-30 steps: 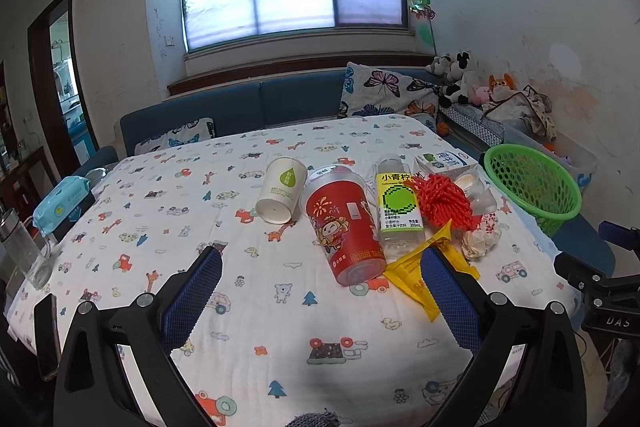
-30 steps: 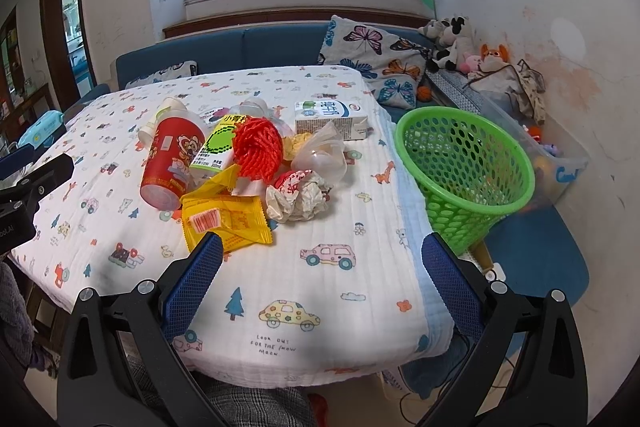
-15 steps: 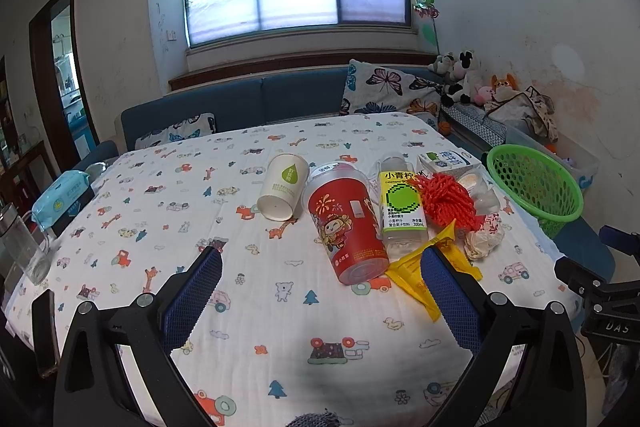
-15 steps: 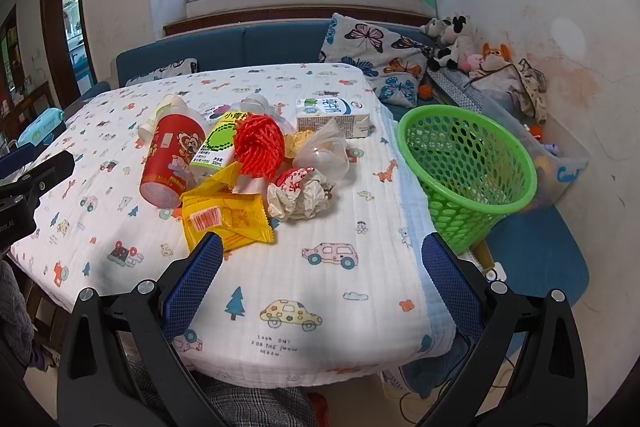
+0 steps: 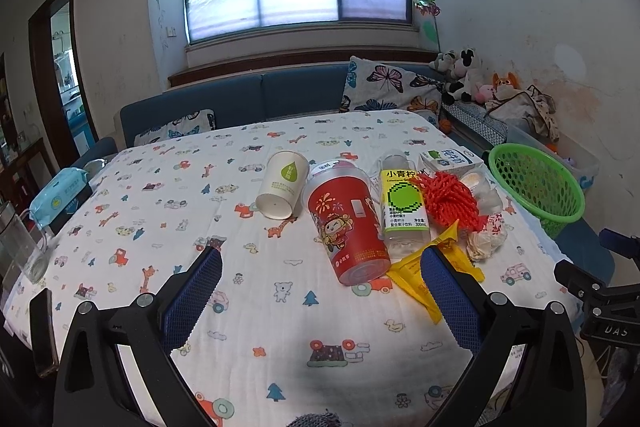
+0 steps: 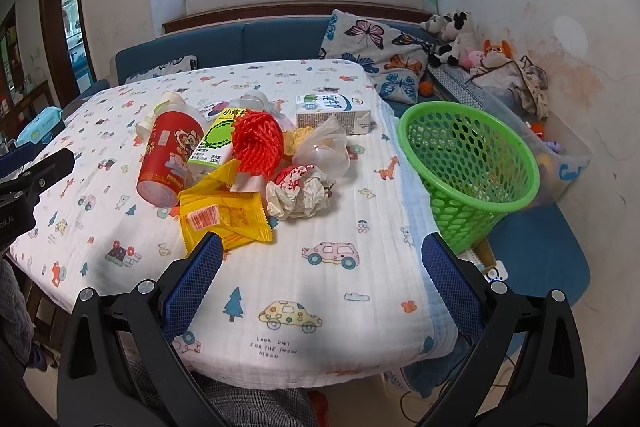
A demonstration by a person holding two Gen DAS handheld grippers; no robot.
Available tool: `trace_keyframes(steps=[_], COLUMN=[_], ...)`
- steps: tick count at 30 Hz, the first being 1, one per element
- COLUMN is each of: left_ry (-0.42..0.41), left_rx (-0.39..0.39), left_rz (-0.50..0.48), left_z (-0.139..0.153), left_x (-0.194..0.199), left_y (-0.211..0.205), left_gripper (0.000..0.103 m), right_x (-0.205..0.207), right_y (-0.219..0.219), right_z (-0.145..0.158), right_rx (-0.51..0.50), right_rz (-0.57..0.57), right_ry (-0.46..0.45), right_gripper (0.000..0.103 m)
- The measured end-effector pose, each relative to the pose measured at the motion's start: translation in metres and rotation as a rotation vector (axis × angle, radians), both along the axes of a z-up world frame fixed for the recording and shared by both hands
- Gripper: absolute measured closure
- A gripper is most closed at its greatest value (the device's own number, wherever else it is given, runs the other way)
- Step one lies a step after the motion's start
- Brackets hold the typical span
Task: Collect trash
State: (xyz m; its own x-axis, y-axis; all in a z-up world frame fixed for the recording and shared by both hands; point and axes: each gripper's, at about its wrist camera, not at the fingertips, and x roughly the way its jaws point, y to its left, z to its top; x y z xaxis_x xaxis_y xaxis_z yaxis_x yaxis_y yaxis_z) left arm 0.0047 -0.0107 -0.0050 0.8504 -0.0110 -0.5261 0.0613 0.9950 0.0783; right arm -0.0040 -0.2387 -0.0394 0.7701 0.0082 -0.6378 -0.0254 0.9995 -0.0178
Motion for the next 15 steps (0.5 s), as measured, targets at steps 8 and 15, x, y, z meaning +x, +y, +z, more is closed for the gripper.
trace_keyframes(steps=[8,15], left_ry=[0.004,0.017], left_rx=[0.0,0.001], left_rz=[0.002,0.004], left_z=[-0.003,-0.007], left_x=[0.0,0.003], left_y=[0.001,0.0], left_gripper=[0.007,0.007], right_x=[0.006,0.013], right_y=[0.0,0.001], right_z=[-0.003,-0.005], right_rx=[0.001,0.002], right_rz=[0.002,0.007], right_ry=[0.01,0.021], right_gripper=[0.004,0.004])
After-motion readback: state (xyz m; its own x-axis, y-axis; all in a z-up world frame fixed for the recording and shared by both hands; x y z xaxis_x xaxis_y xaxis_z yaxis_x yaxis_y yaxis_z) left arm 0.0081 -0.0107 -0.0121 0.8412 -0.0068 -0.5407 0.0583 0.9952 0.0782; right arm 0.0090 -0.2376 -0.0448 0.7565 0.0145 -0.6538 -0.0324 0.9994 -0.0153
